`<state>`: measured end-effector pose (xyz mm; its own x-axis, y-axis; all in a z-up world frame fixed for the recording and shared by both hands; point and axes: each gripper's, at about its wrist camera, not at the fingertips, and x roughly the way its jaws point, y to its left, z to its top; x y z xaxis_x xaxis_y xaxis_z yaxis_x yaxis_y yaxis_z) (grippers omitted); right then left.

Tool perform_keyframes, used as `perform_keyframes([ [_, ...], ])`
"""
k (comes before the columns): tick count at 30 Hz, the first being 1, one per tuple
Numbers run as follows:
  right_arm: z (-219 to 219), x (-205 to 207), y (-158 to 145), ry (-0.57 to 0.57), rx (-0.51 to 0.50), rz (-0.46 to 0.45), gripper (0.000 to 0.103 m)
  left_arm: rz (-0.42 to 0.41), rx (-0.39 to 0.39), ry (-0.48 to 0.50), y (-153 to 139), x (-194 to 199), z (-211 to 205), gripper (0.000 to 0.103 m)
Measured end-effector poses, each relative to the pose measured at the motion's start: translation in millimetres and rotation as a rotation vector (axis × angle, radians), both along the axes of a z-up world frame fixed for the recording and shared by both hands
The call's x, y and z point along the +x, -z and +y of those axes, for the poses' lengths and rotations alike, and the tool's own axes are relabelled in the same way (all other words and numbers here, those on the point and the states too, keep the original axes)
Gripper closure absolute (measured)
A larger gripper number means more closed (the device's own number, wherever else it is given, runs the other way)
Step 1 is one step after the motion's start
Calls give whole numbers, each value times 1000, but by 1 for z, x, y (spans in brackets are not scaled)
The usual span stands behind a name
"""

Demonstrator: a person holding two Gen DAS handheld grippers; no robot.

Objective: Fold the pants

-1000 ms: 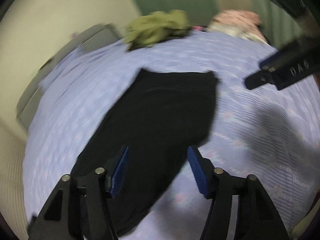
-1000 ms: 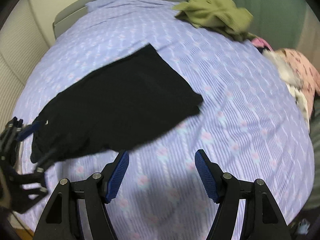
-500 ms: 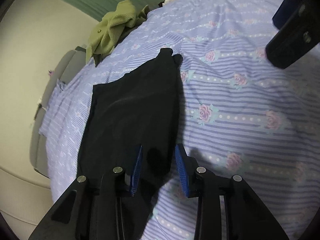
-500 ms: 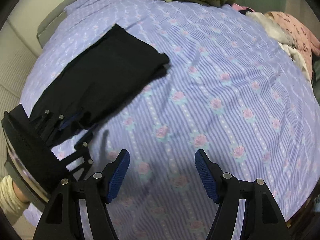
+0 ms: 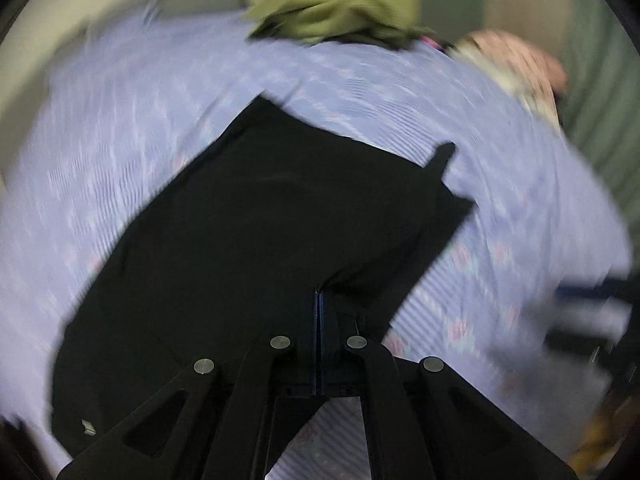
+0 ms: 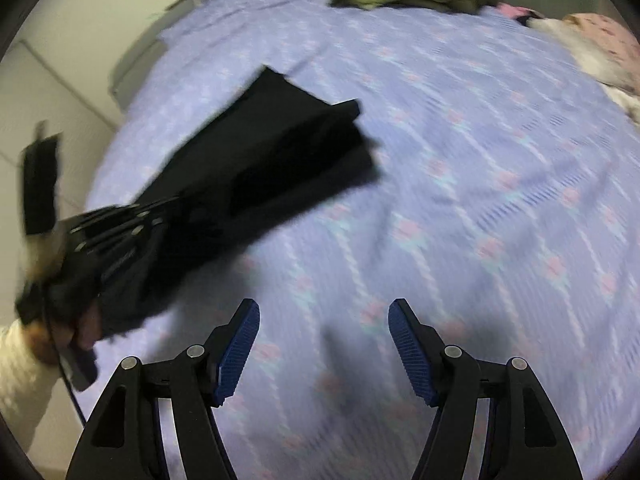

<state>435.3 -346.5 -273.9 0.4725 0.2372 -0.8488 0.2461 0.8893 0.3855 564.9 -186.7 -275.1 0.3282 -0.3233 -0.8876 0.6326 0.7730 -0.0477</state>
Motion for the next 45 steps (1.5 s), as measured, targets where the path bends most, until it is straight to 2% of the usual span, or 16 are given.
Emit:
perform_keyframes([
  [4,18,34,1,-93,70,-58,38,121,-72,-81,15,37,24,100],
  [8,40,69,6,-196,114,-97,46,214,-119,-93,27,47,35,100],
  [12,65,103,9,-339,128,-121,49,259,-162,-86,30,48,43,100],
  [15,83,126,20,-425,101,-93,54,267,-167,-75,30,48,46,100],
  [20,96,152,38,-489,136,-36,55,264,-176,-53,28,47,48,100],
  [21,97,152,41,-487,134,-25,57,262,-180,-47,27,46,47,100],
  [23,96,150,49,-475,152,7,70,268,-185,-35,26,44,47,100],
  [24,95,146,52,-458,171,19,85,274,-183,-26,26,40,46,98],
  [25,93,142,53,-437,182,23,92,280,-185,-17,25,37,45,96],
  [26,91,136,53,-411,191,30,92,286,-189,-9,24,32,44,86],
  [27,87,124,50,-374,208,25,93,292,-194,-2,24,27,44,69],
  [29,81,102,48,-307,222,30,94,291,-198,5,22,20,44,55],
  [35,87,61,69,-171,265,106,96,336,-157,19,40,1,40,55],
  [39,88,52,62,-151,259,92,96,330,-142,3,41,-4,43,54],
  [45,89,55,63,-143,246,133,95,330,-97,10,52,-9,44,47],
])
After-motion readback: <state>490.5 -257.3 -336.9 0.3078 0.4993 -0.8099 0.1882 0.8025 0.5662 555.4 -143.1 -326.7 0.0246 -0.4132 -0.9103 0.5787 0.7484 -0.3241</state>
